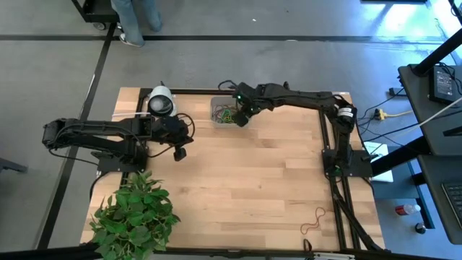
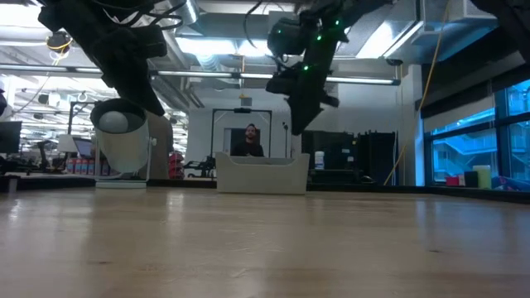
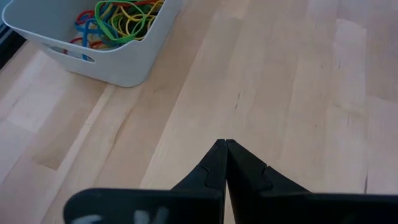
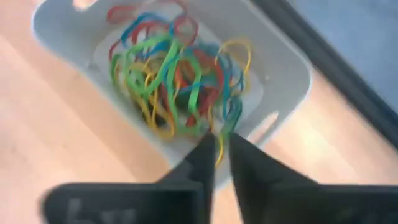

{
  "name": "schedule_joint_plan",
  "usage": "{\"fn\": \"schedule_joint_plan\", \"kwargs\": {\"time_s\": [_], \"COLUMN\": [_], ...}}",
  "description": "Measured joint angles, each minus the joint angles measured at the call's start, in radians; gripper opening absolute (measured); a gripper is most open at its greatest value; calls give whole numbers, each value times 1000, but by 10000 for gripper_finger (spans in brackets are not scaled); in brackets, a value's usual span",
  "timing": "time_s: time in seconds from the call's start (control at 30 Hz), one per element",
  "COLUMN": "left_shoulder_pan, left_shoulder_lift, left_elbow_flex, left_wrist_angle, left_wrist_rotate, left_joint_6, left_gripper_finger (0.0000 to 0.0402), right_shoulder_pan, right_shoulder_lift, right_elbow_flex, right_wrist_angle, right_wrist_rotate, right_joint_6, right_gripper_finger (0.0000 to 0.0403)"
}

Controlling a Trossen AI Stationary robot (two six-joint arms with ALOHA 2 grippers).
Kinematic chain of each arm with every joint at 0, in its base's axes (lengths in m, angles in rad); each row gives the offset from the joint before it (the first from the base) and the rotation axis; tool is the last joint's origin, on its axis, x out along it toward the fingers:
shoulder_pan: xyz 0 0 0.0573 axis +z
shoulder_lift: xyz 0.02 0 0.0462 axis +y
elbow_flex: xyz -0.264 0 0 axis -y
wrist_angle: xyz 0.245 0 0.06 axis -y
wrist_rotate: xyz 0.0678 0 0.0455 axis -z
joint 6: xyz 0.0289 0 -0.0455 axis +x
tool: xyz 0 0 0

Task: Pick and place rubber bands into bin
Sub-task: Put the red rubber band into the white bin

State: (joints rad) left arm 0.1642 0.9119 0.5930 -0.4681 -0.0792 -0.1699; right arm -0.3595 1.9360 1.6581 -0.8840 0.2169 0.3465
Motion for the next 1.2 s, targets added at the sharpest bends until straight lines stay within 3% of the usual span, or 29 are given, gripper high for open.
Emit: {"fn": "schedule_joint_plan", "kwargs": {"time_s": [0.07,0.27,0.47,0.63,0.9,1.07,1.2], "left_shoulder_pan": [0,-4,-64,-136,-217,-233,-235], "left_shoulder_lift": [0,0,0,0,0,0,0], "left_elbow_flex": [0,0,0,0,0,1,1], "left_wrist_angle": [0,-1,-3,-3,-4,-4,-4], "left_wrist_rotate": [14,49,48,27,-5,-6,-22], "left_joint_6": [0,0,25,27,25,26,27], "left_gripper_finger": [1,1,1,1,1,1,1], "right_shoulder_pan": [31,185,412,615,908,1075,1194], "right_shoulder_lift": [-14,-144,-356,-477,-493,-493,-493], "right_elbow_flex": [-1,-182,-460,-599,-634,-634,-634], "right_wrist_angle": [-63,-63,11,11,-159,-197,-202], "right_wrist_rotate": [5,-3,2,25,-53,-165,-191], "right_joint_6": [20,170,543,867,1309,1494,1631], "right_gripper_finger": [10,6,8,3,2,4,16]}}
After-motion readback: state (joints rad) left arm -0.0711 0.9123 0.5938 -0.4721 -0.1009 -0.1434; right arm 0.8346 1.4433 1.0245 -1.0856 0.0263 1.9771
